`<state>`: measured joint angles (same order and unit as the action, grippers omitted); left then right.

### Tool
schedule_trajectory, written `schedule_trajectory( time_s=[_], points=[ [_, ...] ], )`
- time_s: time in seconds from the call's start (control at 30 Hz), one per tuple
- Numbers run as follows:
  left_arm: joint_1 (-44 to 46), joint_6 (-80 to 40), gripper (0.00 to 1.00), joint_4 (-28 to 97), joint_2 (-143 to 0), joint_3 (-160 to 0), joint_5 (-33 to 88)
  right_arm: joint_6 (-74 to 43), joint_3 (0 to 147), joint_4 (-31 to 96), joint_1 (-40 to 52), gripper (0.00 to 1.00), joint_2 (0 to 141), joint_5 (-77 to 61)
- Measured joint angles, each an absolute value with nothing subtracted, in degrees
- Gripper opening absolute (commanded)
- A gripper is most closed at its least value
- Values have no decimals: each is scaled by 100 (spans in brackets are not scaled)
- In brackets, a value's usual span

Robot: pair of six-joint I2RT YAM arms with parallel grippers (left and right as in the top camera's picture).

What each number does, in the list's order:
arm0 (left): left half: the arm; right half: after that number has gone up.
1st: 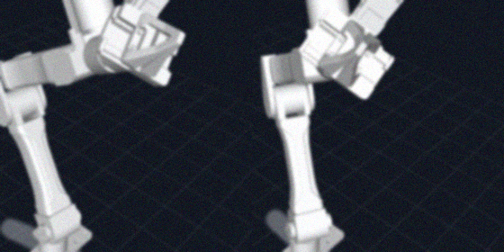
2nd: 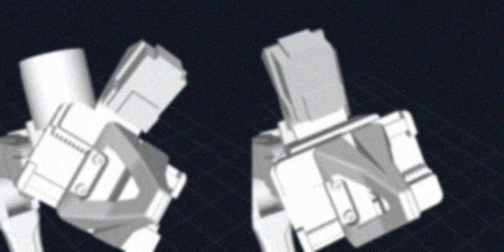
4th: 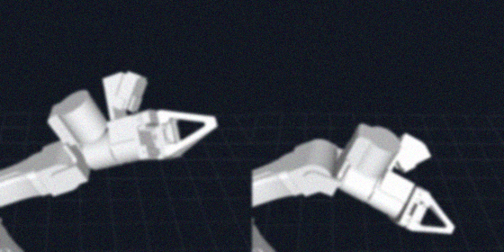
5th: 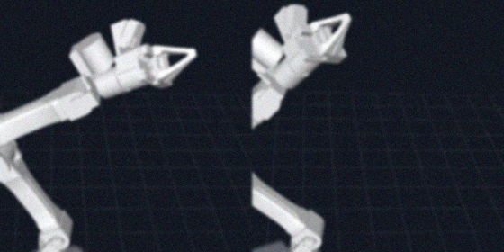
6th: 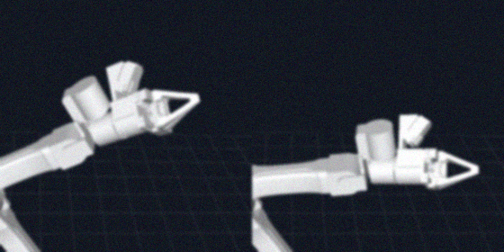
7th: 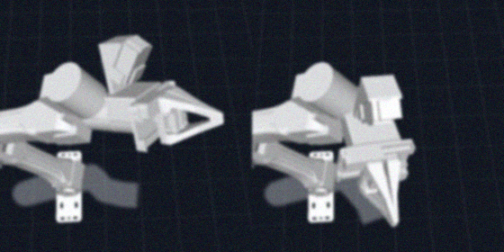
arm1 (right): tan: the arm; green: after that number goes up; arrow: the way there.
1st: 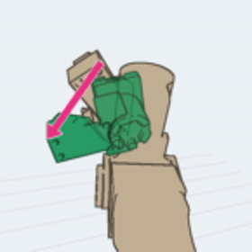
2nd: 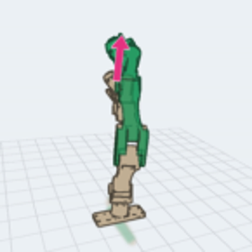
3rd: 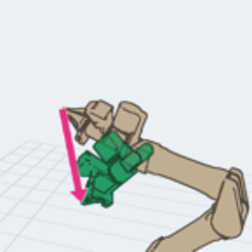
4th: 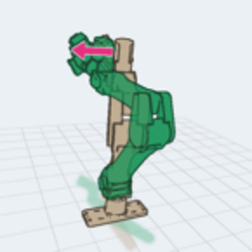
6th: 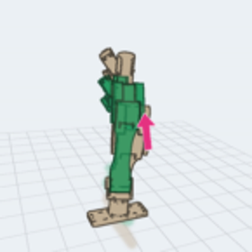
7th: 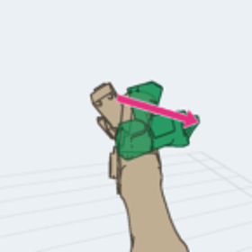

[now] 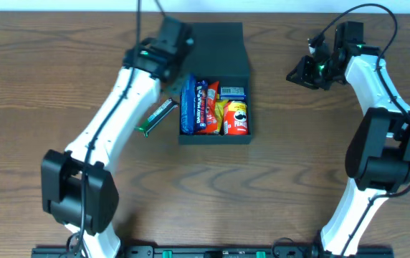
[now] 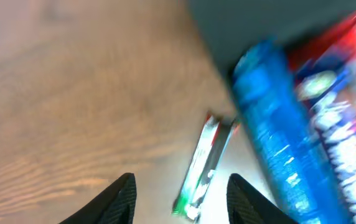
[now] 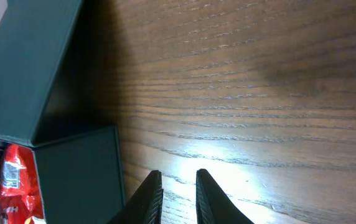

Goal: Pack container
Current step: 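Move the left gripper to the green gum pack and grasp it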

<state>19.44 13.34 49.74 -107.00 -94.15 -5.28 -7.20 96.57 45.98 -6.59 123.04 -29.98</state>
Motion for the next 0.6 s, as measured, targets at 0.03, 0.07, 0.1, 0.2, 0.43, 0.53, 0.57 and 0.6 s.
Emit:
schedule_trajectory(
  time_s=[0.03, 0.07, 0.1, 0.2, 0.43, 0.53, 0.57, 0.6],
  points=[
    [1686, 1516, 54, 4998, -10715, -9295, -198, -720, 9657, 4600, -659, 19, 12304, -3000],
    [1479, 1669, 57, 4989, -10718, -9205, 113, -720, 9657, 4600, -659, 19, 12304, -3000],
    [1310, 1820, 59, 4989, -10718, -9129, 390, -720, 9657, 4595, -659, 19, 12304, -2998],
    [991, 2265, 65, 4901, -10718, -8844, 1114, -720, 9657, 4598, -659, 19, 12304, -3000],
    [976, 2978, 67, 4056, -10718, -7695, 1793, -720, 9657, 4602, -659, 19, 12304, -3000],
    [976, 3052, 68, 3658, -10718, -7391, 1855, -720, 9657, 4659, -659, 19, 12304, -3000],
    [976, 3074, 69, 3544, -10718, -7312, 1874, -720, 9657, 4670, -659, 20, 12304, -3000],
    [976, 3092, 71, 3387, -10718, -7234, 1890, -720, 9657, 4685, -659, 19, 12304, -3000]
  ],
)
